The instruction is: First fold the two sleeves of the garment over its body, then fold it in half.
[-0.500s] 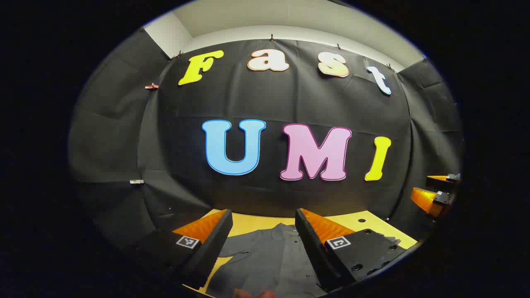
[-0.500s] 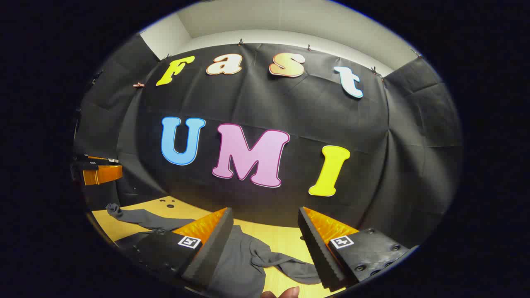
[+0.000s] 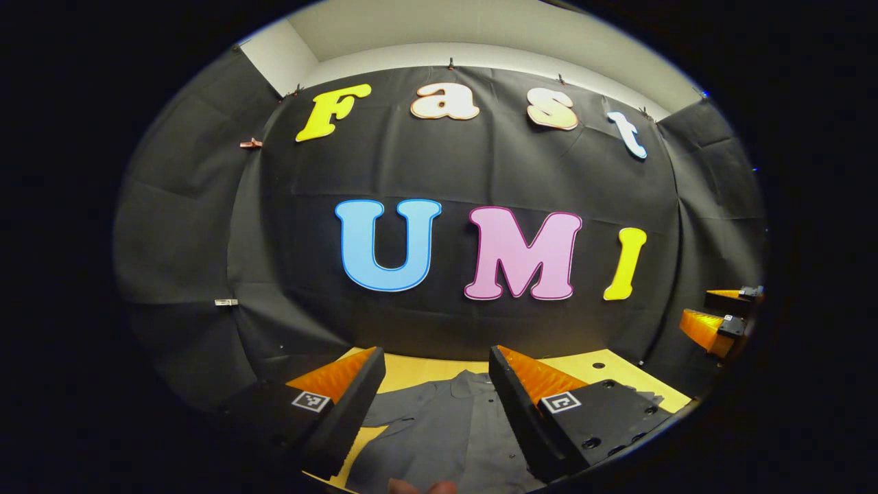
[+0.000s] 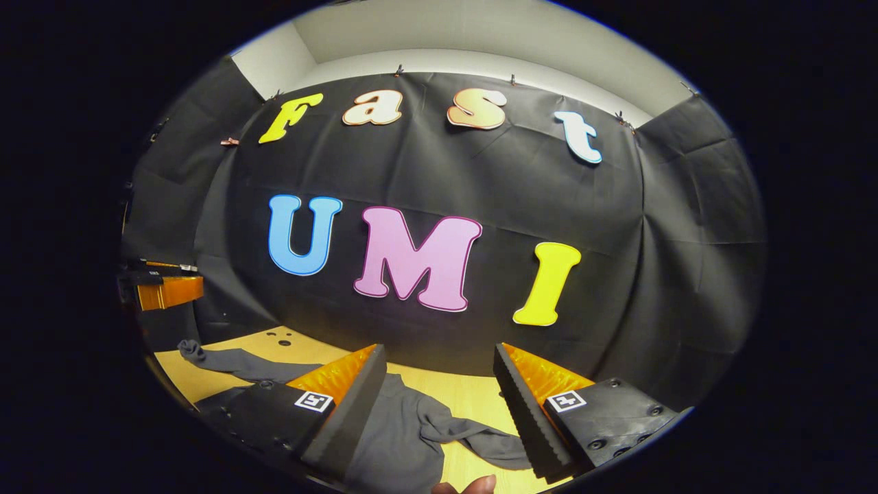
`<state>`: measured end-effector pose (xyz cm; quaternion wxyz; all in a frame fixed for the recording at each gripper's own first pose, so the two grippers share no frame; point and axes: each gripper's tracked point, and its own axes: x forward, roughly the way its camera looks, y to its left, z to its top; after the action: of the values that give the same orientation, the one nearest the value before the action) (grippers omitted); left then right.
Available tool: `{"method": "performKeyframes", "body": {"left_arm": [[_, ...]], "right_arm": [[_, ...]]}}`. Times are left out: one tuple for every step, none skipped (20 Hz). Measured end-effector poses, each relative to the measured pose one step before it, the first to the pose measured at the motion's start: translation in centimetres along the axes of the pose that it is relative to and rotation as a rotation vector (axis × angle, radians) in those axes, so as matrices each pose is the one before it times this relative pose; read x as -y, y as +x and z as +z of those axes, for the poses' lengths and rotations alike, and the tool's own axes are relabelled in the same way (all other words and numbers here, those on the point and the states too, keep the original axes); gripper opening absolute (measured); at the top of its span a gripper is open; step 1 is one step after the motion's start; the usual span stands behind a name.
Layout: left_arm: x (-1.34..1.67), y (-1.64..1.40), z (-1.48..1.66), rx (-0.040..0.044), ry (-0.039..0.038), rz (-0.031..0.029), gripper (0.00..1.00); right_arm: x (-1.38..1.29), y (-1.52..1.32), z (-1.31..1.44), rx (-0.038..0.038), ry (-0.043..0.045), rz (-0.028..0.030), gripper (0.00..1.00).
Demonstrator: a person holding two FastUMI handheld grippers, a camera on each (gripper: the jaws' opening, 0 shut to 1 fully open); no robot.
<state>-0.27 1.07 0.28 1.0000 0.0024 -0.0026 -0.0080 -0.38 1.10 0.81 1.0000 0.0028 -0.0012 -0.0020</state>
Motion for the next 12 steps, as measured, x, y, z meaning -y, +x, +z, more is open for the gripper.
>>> {"method": "performKeyframes", "body": {"left_arm": [[-0.318,0.024,0.112,-0.00092,0.00375,-0.00701,0.96],[-0.291,-0.013,-0.139,-0.00116,0.00110,-0.00778,0.96],[-0.467,0.004,0.135,-0.00303,-0.00393,-0.00722,0.96],[-0.418,0.016,-0.249,-0.00468,-0.00648,-0.00570,0.96],[-0.435,0.014,-0.125,-0.00703,-0.00756,-0.00789,0.96],[-0.511,0.040,-0.197,-0.00459,-0.00343,-0.00687,0.96],[-0.564,0.065,0.072,-0.00160,0.00436,-0.00755,0.96],[-0.230,0.000,-0.152,0.00131,0.00846,-0.00796,0.96],[-0.196,0.209,0.099,0.00276,0.01454,-0.01115,0.96],[0.067,0.117,-0.126,0.00442,0.01288,-0.01594,0.96],[0.278,0.167,0.148,0.00652,0.00678,-0.02046,0.96],[0.450,0.215,-0.083,0.00547,0.00340,-0.02114,0.96]], "right_arm": [[-0.132,-0.039,0.197,0.00133,-0.00168,-0.00740,0.97],[-0.238,-0.012,0.076,0.00100,-0.00318,-0.00819,0.97],[-0.272,-0.080,0.239,0.00123,-0.00375,-0.01110,0.97],[-0.259,-0.113,0.173,0.00009,-0.00150,-0.00722,0.97],[-0.295,-0.069,0.169,-0.00204,-0.00136,-0.01041,0.97],[-0.228,-0.159,0.100,0.00064,-0.00224,-0.01052,0.97],[-0.163,-0.079,0.154,-0.00021,-0.00382,-0.01374,0.97],[-0.078,-0.114,0.001,-0.00412,-0.00582,-0.01121,0.97],[0.182,-0.047,-0.252,-0.01043,-0.00956,-0.01534,0.97],[0.437,0.017,-0.379,-0.01441,-0.01104,-0.01907,0.97],[0.594,0.085,-0.404,-0.01506,-0.00843,-0.01700,0.97],[0.621,0.199,-0.537,-0.01528,-0.00940,-0.01622,0.99]]}}
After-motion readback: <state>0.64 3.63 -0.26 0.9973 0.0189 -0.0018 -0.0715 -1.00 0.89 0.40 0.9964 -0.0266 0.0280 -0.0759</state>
